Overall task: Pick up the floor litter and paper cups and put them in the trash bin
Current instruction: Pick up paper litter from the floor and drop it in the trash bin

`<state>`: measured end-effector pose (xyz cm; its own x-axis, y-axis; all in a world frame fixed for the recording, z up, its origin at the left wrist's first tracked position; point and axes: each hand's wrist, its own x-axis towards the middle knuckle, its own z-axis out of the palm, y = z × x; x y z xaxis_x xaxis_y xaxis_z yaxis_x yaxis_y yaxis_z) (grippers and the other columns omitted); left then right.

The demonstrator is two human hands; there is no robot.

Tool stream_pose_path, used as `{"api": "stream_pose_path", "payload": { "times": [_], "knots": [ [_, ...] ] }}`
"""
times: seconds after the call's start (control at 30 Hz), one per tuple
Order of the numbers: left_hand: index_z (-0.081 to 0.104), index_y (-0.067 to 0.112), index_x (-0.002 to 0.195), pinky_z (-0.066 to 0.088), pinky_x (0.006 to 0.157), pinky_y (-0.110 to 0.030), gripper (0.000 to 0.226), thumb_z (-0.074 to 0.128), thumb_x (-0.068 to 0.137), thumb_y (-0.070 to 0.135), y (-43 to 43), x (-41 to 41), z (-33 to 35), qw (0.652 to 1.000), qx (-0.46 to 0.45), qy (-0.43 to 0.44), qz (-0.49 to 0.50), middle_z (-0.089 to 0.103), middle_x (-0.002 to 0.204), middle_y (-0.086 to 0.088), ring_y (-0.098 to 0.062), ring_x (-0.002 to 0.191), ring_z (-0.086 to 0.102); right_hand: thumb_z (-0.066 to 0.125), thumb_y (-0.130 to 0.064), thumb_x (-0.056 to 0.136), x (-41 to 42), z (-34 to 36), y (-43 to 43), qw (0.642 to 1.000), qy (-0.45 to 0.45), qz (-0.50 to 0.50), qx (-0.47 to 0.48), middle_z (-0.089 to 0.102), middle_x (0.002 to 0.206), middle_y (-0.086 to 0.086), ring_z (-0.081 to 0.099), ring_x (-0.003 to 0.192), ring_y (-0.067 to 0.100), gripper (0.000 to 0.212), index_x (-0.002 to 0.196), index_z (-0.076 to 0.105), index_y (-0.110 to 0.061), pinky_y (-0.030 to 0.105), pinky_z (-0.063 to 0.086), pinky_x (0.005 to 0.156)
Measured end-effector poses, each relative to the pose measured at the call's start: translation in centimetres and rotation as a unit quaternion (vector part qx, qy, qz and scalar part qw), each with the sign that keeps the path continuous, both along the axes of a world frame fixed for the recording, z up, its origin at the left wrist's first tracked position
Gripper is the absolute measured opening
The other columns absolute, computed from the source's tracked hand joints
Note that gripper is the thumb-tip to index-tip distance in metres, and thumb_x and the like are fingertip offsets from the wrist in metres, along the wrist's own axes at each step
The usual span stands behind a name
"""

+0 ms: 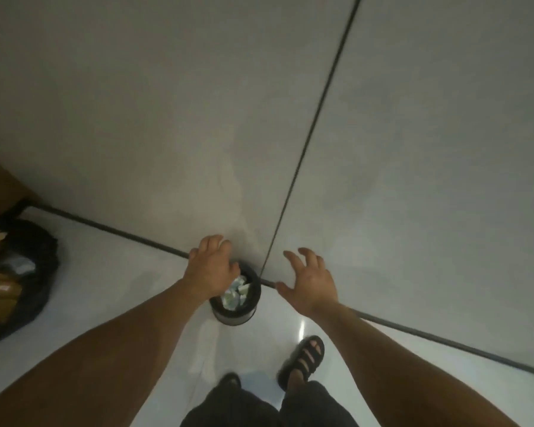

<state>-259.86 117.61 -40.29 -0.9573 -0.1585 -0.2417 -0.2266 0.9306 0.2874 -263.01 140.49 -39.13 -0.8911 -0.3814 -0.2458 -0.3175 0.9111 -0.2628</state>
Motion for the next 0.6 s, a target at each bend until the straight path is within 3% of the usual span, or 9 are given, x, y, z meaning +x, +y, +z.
{"api": "stream_pose_path", "payload": {
  "times": [0.23,0.6],
  "knots": [
    [0.027,0.021,0.147,0.015,0.114,-0.042,0.061,0.042,0.093,0.046,13.9,-2.9,4.0,0.976,0.009,0.01,-0.218,0.017,0.156,-0.005,-0.023,0.142,0.012,0.053,-0.06,0.087,5.0,4.5,12.5,0.977,0.053,-0.205,-0.009,0.022,0.154,0.001,0.024,0.139,0.024,0.074,0.15,0.023,-0.034,0.042,0.036,0.11],
    [0.031,0.021,0.144,0.019,0.112,-0.042,0.058,0.046,0.092,0.044,44.0,3.2,10.6,0.876,-0.008,0.081,-0.475,0.021,0.154,-0.005,-0.023,0.141,0.015,0.054,-0.059,0.085,21.9,8.3,36.8,0.884,0.102,-0.456,0.002,0.025,0.153,0.004,0.025,0.139,0.026,0.073,0.148,0.027,-0.034,0.043,0.037,0.108]
  ]
}}
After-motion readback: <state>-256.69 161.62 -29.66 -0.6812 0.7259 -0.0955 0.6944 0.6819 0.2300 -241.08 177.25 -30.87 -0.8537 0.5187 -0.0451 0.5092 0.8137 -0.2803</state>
